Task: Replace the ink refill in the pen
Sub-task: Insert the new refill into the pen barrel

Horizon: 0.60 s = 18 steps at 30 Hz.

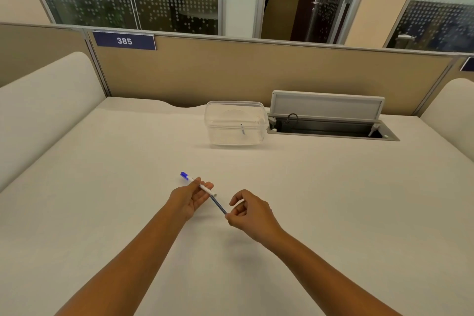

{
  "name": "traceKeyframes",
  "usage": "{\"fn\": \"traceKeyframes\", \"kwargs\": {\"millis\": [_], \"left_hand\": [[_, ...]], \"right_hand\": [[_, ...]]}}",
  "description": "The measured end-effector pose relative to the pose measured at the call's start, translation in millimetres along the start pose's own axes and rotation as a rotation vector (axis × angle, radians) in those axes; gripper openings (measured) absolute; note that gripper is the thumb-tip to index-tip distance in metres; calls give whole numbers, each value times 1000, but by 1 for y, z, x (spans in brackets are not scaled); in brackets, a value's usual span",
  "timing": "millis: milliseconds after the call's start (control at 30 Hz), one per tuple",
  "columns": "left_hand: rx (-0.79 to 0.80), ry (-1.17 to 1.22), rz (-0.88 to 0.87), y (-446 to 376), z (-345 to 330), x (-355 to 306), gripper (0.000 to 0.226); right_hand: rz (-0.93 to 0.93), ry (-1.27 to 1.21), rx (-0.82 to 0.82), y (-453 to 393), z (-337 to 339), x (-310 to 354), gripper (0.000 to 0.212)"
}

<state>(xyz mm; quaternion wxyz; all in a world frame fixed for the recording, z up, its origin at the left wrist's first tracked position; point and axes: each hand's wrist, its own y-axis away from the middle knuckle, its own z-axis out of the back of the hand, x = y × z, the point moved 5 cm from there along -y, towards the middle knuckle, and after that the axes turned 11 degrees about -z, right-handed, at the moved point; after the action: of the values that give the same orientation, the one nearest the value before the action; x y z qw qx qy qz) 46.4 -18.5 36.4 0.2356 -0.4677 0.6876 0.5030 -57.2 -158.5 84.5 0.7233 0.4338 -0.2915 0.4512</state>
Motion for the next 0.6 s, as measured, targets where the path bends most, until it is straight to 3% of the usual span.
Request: {"fn": "traceKeyframes", "kwargs": {"millis": [600], "left_hand": [[37, 2, -21, 9, -13, -8, 16]], "right_hand": [[-38, -14, -101, 6, 12, -2, 23]]}}
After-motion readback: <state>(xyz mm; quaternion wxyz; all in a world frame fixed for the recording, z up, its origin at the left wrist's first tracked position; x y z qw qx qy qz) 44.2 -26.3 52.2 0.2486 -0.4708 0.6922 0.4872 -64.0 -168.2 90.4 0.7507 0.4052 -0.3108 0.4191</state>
